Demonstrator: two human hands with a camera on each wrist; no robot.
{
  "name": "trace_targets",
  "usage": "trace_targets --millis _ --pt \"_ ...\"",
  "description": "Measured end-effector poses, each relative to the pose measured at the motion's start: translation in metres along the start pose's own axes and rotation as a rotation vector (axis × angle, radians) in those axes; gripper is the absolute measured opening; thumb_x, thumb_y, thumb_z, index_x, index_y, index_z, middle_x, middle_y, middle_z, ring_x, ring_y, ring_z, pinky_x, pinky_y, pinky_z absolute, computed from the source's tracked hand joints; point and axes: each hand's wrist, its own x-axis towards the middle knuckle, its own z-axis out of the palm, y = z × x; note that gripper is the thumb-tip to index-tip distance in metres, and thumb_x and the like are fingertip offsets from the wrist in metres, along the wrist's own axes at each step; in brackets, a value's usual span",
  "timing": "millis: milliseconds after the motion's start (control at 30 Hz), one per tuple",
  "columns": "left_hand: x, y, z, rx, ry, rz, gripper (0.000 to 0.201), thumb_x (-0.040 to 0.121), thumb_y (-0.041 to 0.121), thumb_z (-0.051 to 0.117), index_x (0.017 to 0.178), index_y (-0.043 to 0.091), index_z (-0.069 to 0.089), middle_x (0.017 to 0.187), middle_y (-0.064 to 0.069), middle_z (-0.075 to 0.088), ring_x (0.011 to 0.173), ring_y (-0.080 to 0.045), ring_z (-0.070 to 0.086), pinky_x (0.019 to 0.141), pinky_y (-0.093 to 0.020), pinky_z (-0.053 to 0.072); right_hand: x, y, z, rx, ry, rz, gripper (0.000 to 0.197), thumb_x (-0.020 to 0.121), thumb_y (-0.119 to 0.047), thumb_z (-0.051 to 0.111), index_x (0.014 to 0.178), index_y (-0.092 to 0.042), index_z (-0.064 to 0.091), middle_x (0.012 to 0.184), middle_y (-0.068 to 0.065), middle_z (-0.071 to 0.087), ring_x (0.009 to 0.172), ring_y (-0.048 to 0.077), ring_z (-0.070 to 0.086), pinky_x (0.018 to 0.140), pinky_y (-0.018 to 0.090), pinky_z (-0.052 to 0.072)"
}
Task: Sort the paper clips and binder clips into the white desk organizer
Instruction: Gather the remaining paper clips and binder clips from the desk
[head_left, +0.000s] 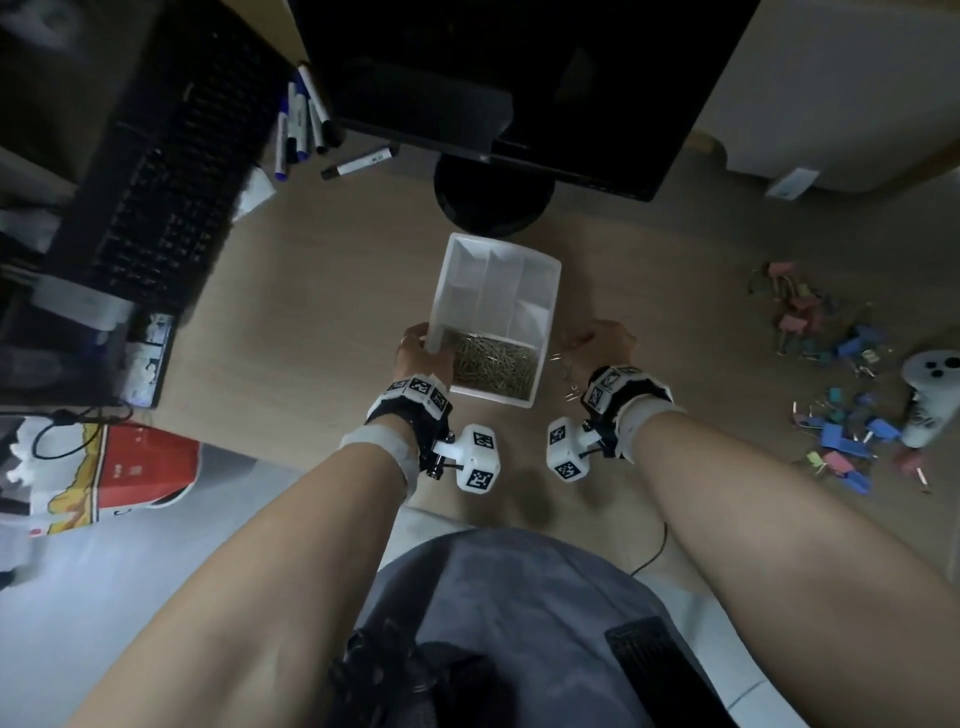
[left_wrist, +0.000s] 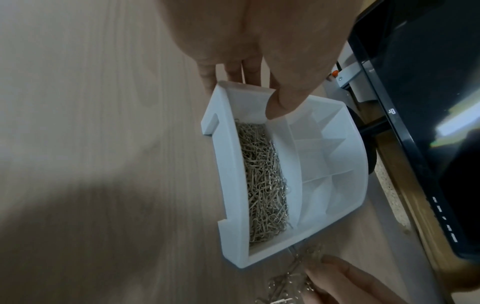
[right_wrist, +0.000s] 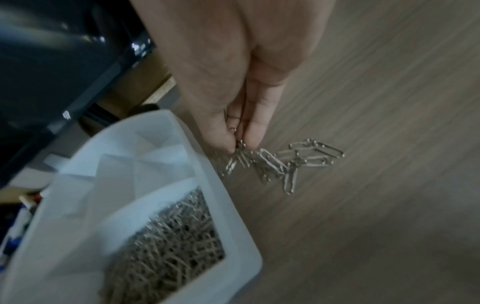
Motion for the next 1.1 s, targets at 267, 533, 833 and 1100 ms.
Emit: trace_targets --millis 267,533,833,1100 --pt "-0.011 0.002 -0.011 0.234 -0.074 0.024 0.031 0.1 0.02 0.041 0.11 0.005 0.067 0.102 -0.018 0.068 0.096 -0.036 0.064 0.074 -0.035 0.046 -0.02 -0.016 0.003 0.257 -0.267 0.133 0.021 0.065 -0.001 0.084 0.062 -0.021 0.075 0.076 0.006 0.075 0.078 0.025 0.074 0.075 0.043 0.063" --pt "-0.007 -0.001 -0.017 0.215 -0.139 0.016 0.029 0.098 0.023 0.045 0.106 0.008 0.069 0.103 -0.02 0.069 0.088 -0.035 0.063 0.074 -0.038 0.049 -0.042 -0.038 0.02 0.438 -0.373 0.254 0.014 0.071 -0.006 0.088 0.076 -0.005 0.074 0.084 0.009 0.074 0.085 0.024 0.072 0.077 0.032 0.061" --pt "-0.002 -0.005 -0.017 0.248 -0.177 0.042 0.033 0.1 0.023 0.043 0.109 0.003 0.067 0.102 -0.024 0.068 0.077 -0.031 0.058 0.067 -0.034 0.044 -0.013 0.011 0.003 0.286 -0.195 0.32 0.02 0.083 -0.02 0.071 0.063 -0.017 0.074 0.084 0.017 0.071 0.059 0.021 0.061 0.059 0.035 0.052" --pt "-0.003 -0.005 -0.017 0.274 -0.183 0.035 0.035 0.098 0.026 0.044 0.116 0.004 0.065 0.11 -0.025 0.067 0.097 -0.039 0.065 0.081 -0.042 0.052 -0.026 0.039 0.002 -0.07 -0.033 0.474 0.106 0.068 -0.049 0.084 0.147 -0.001 0.033 0.14 0.018 0.048 0.126 0.034 0.051 0.101 0.043 0.047"
